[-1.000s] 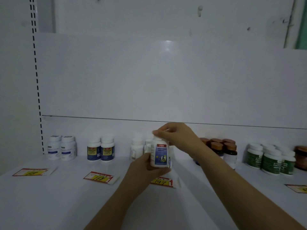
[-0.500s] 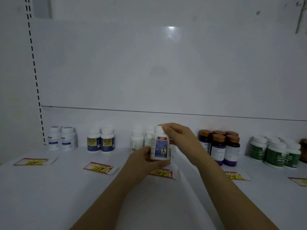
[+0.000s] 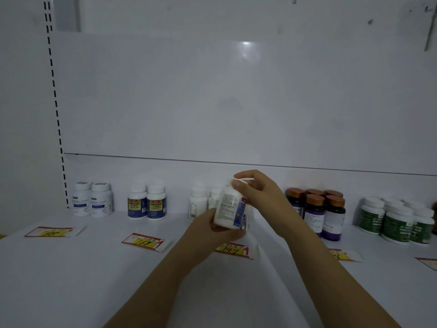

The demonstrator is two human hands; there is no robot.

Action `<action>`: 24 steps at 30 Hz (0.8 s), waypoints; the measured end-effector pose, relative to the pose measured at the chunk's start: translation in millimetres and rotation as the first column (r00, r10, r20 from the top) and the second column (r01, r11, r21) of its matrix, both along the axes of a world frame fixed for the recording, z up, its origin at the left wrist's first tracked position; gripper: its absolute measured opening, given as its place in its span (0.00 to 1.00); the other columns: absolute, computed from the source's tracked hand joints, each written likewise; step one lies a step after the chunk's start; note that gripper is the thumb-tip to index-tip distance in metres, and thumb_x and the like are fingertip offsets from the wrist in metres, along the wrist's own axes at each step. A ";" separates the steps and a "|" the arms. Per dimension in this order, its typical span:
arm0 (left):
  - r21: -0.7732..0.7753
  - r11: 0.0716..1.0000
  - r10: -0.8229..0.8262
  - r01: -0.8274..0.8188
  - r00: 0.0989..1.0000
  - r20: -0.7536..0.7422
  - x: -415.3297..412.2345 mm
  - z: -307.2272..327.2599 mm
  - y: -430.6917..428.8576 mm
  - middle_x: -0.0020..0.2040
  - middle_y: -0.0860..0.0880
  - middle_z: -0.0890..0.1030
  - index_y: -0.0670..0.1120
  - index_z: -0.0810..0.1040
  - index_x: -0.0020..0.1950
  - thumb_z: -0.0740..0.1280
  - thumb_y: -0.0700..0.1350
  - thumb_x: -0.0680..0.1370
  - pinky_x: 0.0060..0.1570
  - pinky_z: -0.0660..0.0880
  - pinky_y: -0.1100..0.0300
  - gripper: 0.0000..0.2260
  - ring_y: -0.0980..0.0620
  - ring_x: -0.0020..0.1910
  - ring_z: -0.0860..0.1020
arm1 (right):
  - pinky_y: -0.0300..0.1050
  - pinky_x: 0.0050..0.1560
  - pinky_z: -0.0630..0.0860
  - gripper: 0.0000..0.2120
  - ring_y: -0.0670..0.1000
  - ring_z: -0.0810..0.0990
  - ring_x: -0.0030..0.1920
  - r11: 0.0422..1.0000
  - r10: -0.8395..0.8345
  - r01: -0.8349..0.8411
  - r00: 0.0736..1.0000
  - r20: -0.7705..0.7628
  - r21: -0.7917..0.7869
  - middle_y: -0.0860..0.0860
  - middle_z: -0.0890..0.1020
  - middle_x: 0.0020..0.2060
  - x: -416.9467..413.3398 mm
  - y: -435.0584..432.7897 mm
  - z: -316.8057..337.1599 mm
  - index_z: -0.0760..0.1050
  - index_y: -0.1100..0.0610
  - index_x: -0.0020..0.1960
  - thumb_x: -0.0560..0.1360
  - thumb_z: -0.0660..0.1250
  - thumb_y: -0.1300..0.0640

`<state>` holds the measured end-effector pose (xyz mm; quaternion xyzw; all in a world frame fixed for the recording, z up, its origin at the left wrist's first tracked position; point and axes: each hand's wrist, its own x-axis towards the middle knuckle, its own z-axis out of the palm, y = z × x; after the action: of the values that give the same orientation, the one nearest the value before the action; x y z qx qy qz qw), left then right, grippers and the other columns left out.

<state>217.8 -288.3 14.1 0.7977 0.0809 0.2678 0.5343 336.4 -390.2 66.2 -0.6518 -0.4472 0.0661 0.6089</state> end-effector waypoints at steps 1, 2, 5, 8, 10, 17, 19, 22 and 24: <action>-0.038 0.999 -0.012 0.012 1.000 0.018 0.1 0.9 0.0 0.50 0.57 0.82 0.56 0.76 0.57 0.74 0.47 0.69 0.44 0.77 0.69 0.18 0.60 0.48 0.81 | 0.41 0.50 0.80 0.11 0.48 0.82 0.49 1.000 0.010 -0.010 1.000 -0.008 0.016 0.51 0.82 0.50 -0.1 -1.3 0.8 0.76 0.52 0.55 0.76 0.67 0.49; -0.069 0.997 -0.012 0.015 0.999 0.041 0.4 1.2 0.3 0.50 0.57 0.82 0.55 0.76 0.57 0.74 0.46 0.69 0.43 0.77 0.70 0.18 0.60 0.48 0.81 | 0.40 0.49 0.80 0.11 0.48 0.82 0.50 0.999 0.017 -0.016 0.999 -0.027 0.031 0.51 0.82 0.51 -0.5 -2.2 1.4 0.76 0.53 0.56 0.76 0.66 0.49; -0.032 0.997 0.070 -0.068 0.993 0.098 3.7 0.5 -0.9 0.49 0.57 0.80 0.55 0.72 0.55 0.75 0.44 0.68 0.39 0.77 0.71 0.20 0.60 0.47 0.80 | 0.42 0.51 0.80 0.15 0.47 0.82 0.50 1.000 0.011 -0.010 0.997 -0.078 0.020 0.50 0.82 0.51 -1.2 -0.3 -0.6 0.75 0.54 0.56 0.75 0.66 0.46; 0.088 0.968 0.220 -0.237 0.961 0.165 8.2 -1.4 0.5 0.48 0.57 0.76 0.52 0.69 0.55 0.77 0.45 0.66 0.39 0.76 0.71 0.23 0.58 0.46 0.77 | 0.45 0.51 0.81 0.19 0.48 0.83 0.48 0.999 -0.042 0.041 0.999 -0.036 -0.030 0.50 0.83 0.48 -4.3 0.5 -1.6 0.77 0.55 0.55 0.73 0.67 0.42; 0.094 0.956 0.255 -0.278 0.946 0.200 9.3 -1.6 1.5 0.45 0.58 0.75 0.50 0.67 0.53 0.78 0.45 0.66 0.40 0.75 0.71 0.24 0.58 0.44 0.76 | 0.46 0.50 0.81 0.16 0.49 0.83 0.47 1.000 -0.027 0.028 0.997 -0.065 0.012 0.51 0.84 0.46 -3.7 -1.8 0.0 0.79 0.56 0.54 0.74 0.68 0.45; 0.162 0.946 0.257 -0.280 0.955 0.146 7.3 -5.6 -0.4 0.47 0.58 0.75 0.50 0.67 0.56 0.77 0.46 0.67 0.38 0.74 0.71 0.24 0.57 0.46 0.77 | 0.44 0.49 0.82 0.22 0.47 0.83 0.47 0.995 -0.036 0.036 0.999 0.002 -0.097 0.49 0.84 0.45 -10.2 1.4 -5.4 0.77 0.57 0.52 0.72 0.66 0.39; 0.095 0.974 0.196 -0.206 0.975 0.108 6.8 -3.0 0.4 0.47 0.57 0.78 0.50 0.69 0.55 0.77 0.45 0.67 0.40 0.75 0.70 0.23 0.57 0.46 0.79 | 0.47 0.52 0.81 0.20 0.50 0.83 0.48 0.998 -0.014 0.009 0.997 -0.070 -0.062 0.51 0.84 0.46 -8.1 -0.5 -4.4 0.78 0.58 0.53 0.73 0.67 0.42; -0.088 0.996 -0.021 0.022 1.000 0.012 3.5 2.3 -0.9 0.50 0.53 0.83 0.51 0.75 0.58 0.76 0.46 0.68 0.47 0.79 0.63 0.20 0.56 0.47 0.82 | 0.47 0.56 0.79 0.15 0.53 0.82 0.53 0.997 0.080 -0.081 0.985 -0.152 -0.001 0.53 0.83 0.51 -5.0 -7.7 -2.5 0.78 0.57 0.58 0.77 0.64 0.49; -0.107 0.994 -0.039 0.038 0.999 -0.002 2.8 2.7 -1.6 0.50 0.53 0.83 0.50 0.75 0.60 0.76 0.48 0.68 0.49 0.79 0.61 0.22 0.55 0.47 0.82 | 0.46 0.57 0.79 0.12 0.52 0.81 0.55 0.991 0.135 -0.130 0.975 -0.176 0.035 0.52 0.82 0.54 -4.7 -9.0 -2.8 0.77 0.54 0.59 0.79 0.62 0.51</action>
<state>220.6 -290.0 16.8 0.7700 0.0810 0.2509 0.5811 331.7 -399.3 63.4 -0.6048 -0.4341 0.1593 0.6484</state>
